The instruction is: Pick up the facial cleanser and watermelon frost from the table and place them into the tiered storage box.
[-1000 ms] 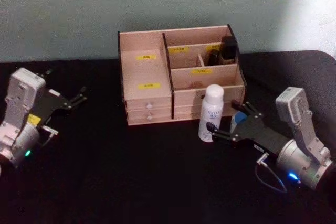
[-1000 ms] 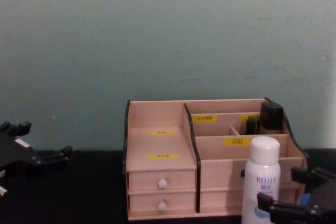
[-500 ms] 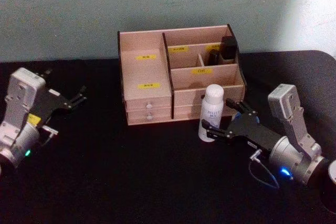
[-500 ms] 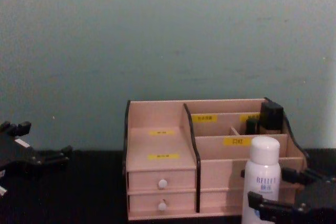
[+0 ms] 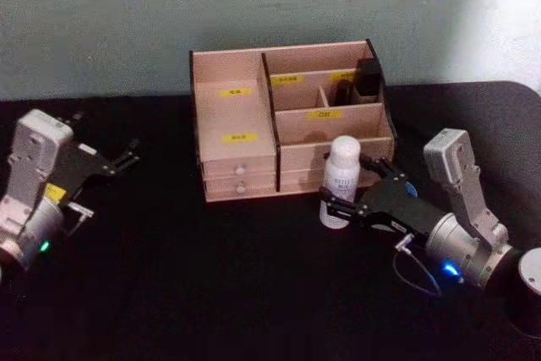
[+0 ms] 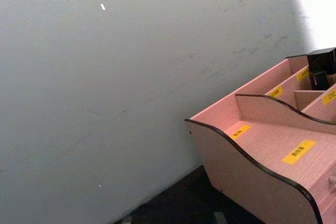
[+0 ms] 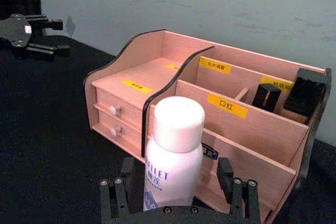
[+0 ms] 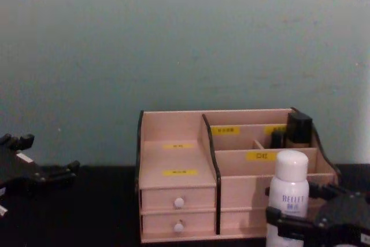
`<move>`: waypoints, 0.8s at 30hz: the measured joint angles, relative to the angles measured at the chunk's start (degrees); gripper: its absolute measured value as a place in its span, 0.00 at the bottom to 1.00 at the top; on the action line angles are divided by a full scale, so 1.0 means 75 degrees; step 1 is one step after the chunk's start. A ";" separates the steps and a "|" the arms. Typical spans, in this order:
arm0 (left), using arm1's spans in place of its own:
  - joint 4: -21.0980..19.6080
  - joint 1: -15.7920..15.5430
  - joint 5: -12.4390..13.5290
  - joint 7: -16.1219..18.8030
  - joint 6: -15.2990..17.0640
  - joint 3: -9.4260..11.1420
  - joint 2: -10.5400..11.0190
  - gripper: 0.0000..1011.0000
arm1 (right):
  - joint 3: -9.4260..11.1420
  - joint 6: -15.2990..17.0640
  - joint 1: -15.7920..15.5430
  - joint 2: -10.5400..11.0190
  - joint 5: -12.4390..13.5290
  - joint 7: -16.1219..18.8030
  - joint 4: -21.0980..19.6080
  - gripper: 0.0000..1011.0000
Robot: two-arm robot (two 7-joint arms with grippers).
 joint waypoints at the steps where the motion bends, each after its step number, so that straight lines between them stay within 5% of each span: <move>1: 0.0000 0.0000 0.0000 0.0000 0.0000 0.0000 0.0000 0.99 | 0.0005 0.0004 0.0006 -0.0012 -0.0001 0.0006 0.0009 0.99; 24: 0.0000 0.0000 0.0000 0.0000 0.0000 0.0000 0.0000 0.99 | 0.0040 0.0180 0.0097 -0.0156 0.0175 0.0196 0.0155 0.99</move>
